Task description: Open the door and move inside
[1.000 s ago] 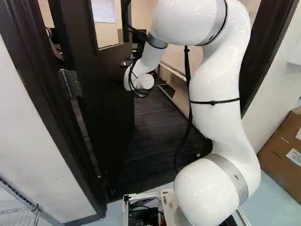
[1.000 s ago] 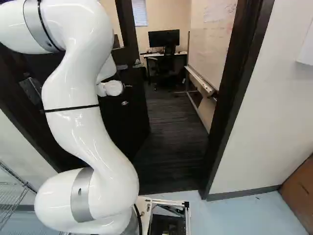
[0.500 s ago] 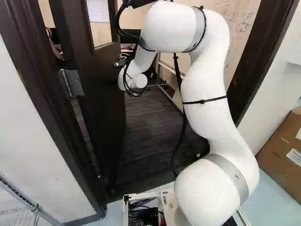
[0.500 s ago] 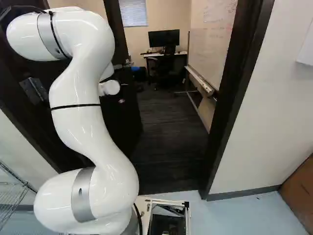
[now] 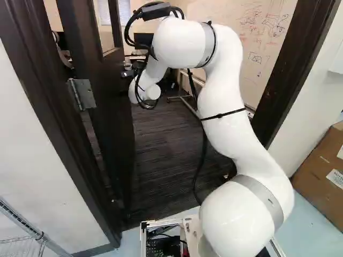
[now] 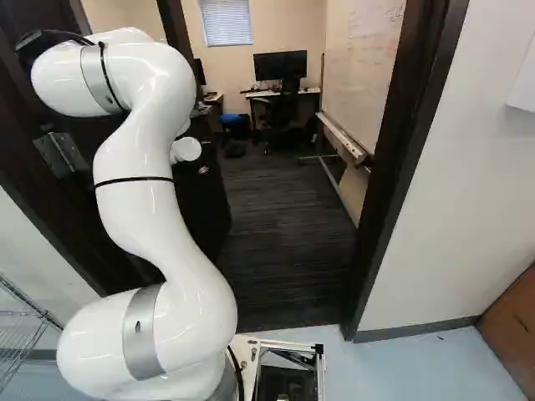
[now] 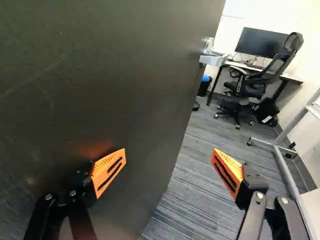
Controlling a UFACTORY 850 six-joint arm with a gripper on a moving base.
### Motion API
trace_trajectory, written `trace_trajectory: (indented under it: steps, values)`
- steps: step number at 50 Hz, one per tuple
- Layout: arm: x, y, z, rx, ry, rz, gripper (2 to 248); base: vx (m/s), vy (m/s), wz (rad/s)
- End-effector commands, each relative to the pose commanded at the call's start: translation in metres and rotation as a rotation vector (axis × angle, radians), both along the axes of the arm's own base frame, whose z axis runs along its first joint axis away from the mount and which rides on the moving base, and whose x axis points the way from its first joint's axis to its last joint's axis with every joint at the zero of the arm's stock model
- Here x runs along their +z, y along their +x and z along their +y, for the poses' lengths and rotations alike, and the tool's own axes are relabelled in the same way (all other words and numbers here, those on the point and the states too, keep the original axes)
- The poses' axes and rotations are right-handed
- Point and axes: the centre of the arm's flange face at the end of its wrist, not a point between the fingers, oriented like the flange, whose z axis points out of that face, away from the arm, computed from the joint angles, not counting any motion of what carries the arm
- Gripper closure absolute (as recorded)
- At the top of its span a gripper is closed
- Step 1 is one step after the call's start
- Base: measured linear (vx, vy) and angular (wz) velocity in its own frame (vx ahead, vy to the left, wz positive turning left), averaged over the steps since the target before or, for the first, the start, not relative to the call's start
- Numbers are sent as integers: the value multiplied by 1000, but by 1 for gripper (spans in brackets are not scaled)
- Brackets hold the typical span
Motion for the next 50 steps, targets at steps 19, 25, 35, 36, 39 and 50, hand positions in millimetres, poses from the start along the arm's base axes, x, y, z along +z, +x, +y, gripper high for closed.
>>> trace_trajectory:
  steps: [19, 25, 35, 36, 39, 50]
  values:
    - [-5, 11, 26, 76, -30, -35, 3, 0, 0, 0]
    - [-6, 14, 33, 99, -41, -45, 3, 0, 0, 0]
    - [-8, 17, 43, 131, -55, -60, 3, 0, 0, 0]
    - [-9, 18, 43, 133, -55, -61, 3, 0, 0, 0]
    - [-9, 18, 45, 136, -56, -63, 3, 0, 0, 0]
    - [-9, 18, 46, 138, -57, -64, 3, 0, 0, 0]
